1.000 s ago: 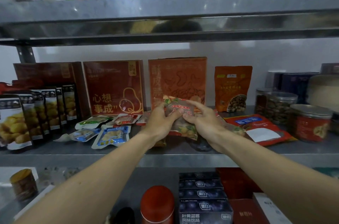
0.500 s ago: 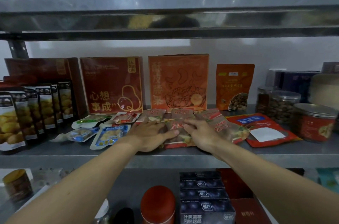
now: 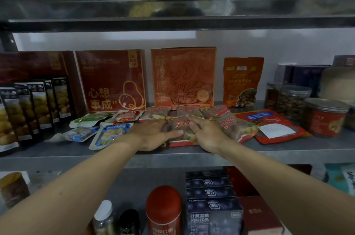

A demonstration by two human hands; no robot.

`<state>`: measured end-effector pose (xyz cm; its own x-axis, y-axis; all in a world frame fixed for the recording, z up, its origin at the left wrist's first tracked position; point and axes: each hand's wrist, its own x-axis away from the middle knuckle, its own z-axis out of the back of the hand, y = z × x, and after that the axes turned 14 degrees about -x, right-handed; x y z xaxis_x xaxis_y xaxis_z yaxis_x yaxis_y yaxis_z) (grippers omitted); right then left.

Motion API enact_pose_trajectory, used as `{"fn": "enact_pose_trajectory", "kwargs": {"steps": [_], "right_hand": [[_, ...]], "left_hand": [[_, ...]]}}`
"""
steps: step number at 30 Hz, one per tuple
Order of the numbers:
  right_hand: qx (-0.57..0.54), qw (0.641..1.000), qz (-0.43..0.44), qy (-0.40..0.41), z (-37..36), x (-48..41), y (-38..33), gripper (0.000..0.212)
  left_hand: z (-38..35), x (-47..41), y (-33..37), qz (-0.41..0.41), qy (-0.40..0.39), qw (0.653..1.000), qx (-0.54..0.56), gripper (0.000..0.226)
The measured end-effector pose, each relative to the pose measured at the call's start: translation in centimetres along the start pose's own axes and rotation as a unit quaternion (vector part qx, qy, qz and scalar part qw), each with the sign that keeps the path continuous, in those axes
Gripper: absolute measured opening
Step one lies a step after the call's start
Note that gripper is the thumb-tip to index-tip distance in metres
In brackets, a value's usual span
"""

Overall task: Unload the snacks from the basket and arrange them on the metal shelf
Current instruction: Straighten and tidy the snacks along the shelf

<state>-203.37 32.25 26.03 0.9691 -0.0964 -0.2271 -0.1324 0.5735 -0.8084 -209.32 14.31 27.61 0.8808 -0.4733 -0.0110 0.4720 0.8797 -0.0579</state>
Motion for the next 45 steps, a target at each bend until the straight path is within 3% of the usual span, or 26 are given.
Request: {"fn": "enact_pose_trajectory", "kwargs": {"steps": [3, 8, 11, 13, 17, 21, 23, 26, 30, 32, 36, 41, 45], "right_hand": [[0.023, 1.0, -0.002, 0.004, 0.1, 0.3, -0.5, 0.045], [0.064, 0.989, 0.041, 0.124, 3.2, 0.8, -1.8, 0.036], [0.093, 0.985, 0.026, 0.142, 5.8, 2.0, -2.6, 0.038], [0.122, 0.983, 0.007, 0.137, 7.1, 2.6, -2.3, 0.039], [0.166, 0.979, -0.055, 0.107, 8.9, 3.5, -1.1, 0.044], [0.196, 0.975, -0.092, 0.049, 9.9, 4.0, -0.1, 0.035], [0.193, 0.977, -0.072, 0.049, 10.3, 3.8, 1.2, 0.03], [0.2, 0.978, -0.026, 0.054, 10.7, 3.6, 2.9, 0.043], [0.172, 0.983, 0.062, -0.009, 11.1, 3.4, 4.4, 0.027], [0.16, 0.982, 0.09, -0.047, 10.9, 3.3, 4.9, 0.036], [0.222, 0.965, 0.116, -0.075, 10.5, 3.6, 5.3, 0.046], [0.143, 0.977, 0.129, -0.089, 9.9, 3.5, 6.1, 0.015], [0.16, 0.977, 0.114, -0.081, 9.5, 3.1, 6.7, 0.025]], "left_hand": [[-0.1, -0.1, -0.3, -0.004, 0.037, 0.999, -0.008, 0.09], [1.2, -0.2, 0.0, -0.008, 0.148, 0.989, -0.024, 0.088], [2.0, -0.2, 1.0, -0.029, 0.169, 0.985, -0.023, 0.085], [2.0, -0.2, 2.1, -0.065, 0.16, 0.984, -0.048, 0.085], [1.7, -0.3, 5.0, -0.131, 0.147, 0.979, -0.047, 0.058], [1.2, -0.6, 8.6, -0.144, 0.14, 0.978, -0.055, 0.063], [0.8, -0.7, 10.2, -0.147, 0.118, 0.981, -0.053, 0.071], [0.6, -0.8, 11.7, -0.154, 0.11, 0.981, -0.037, 0.075], [0.9, -0.3, 12.2, -0.13, 0.137, 0.981, -0.035, 0.07], [0.8, -0.3, 12.3, -0.125, 0.132, 0.983, -0.031, 0.068], [0.3, -0.4, 12.2, -0.126, 0.1, 0.984, -0.078, 0.064], [-0.3, -1.2, 10.7, -0.144, 0.144, 0.976, -0.073, 0.072], [-0.8, -1.7, 11.0, -0.14, 0.099, 0.982, -0.075, 0.067]]}}
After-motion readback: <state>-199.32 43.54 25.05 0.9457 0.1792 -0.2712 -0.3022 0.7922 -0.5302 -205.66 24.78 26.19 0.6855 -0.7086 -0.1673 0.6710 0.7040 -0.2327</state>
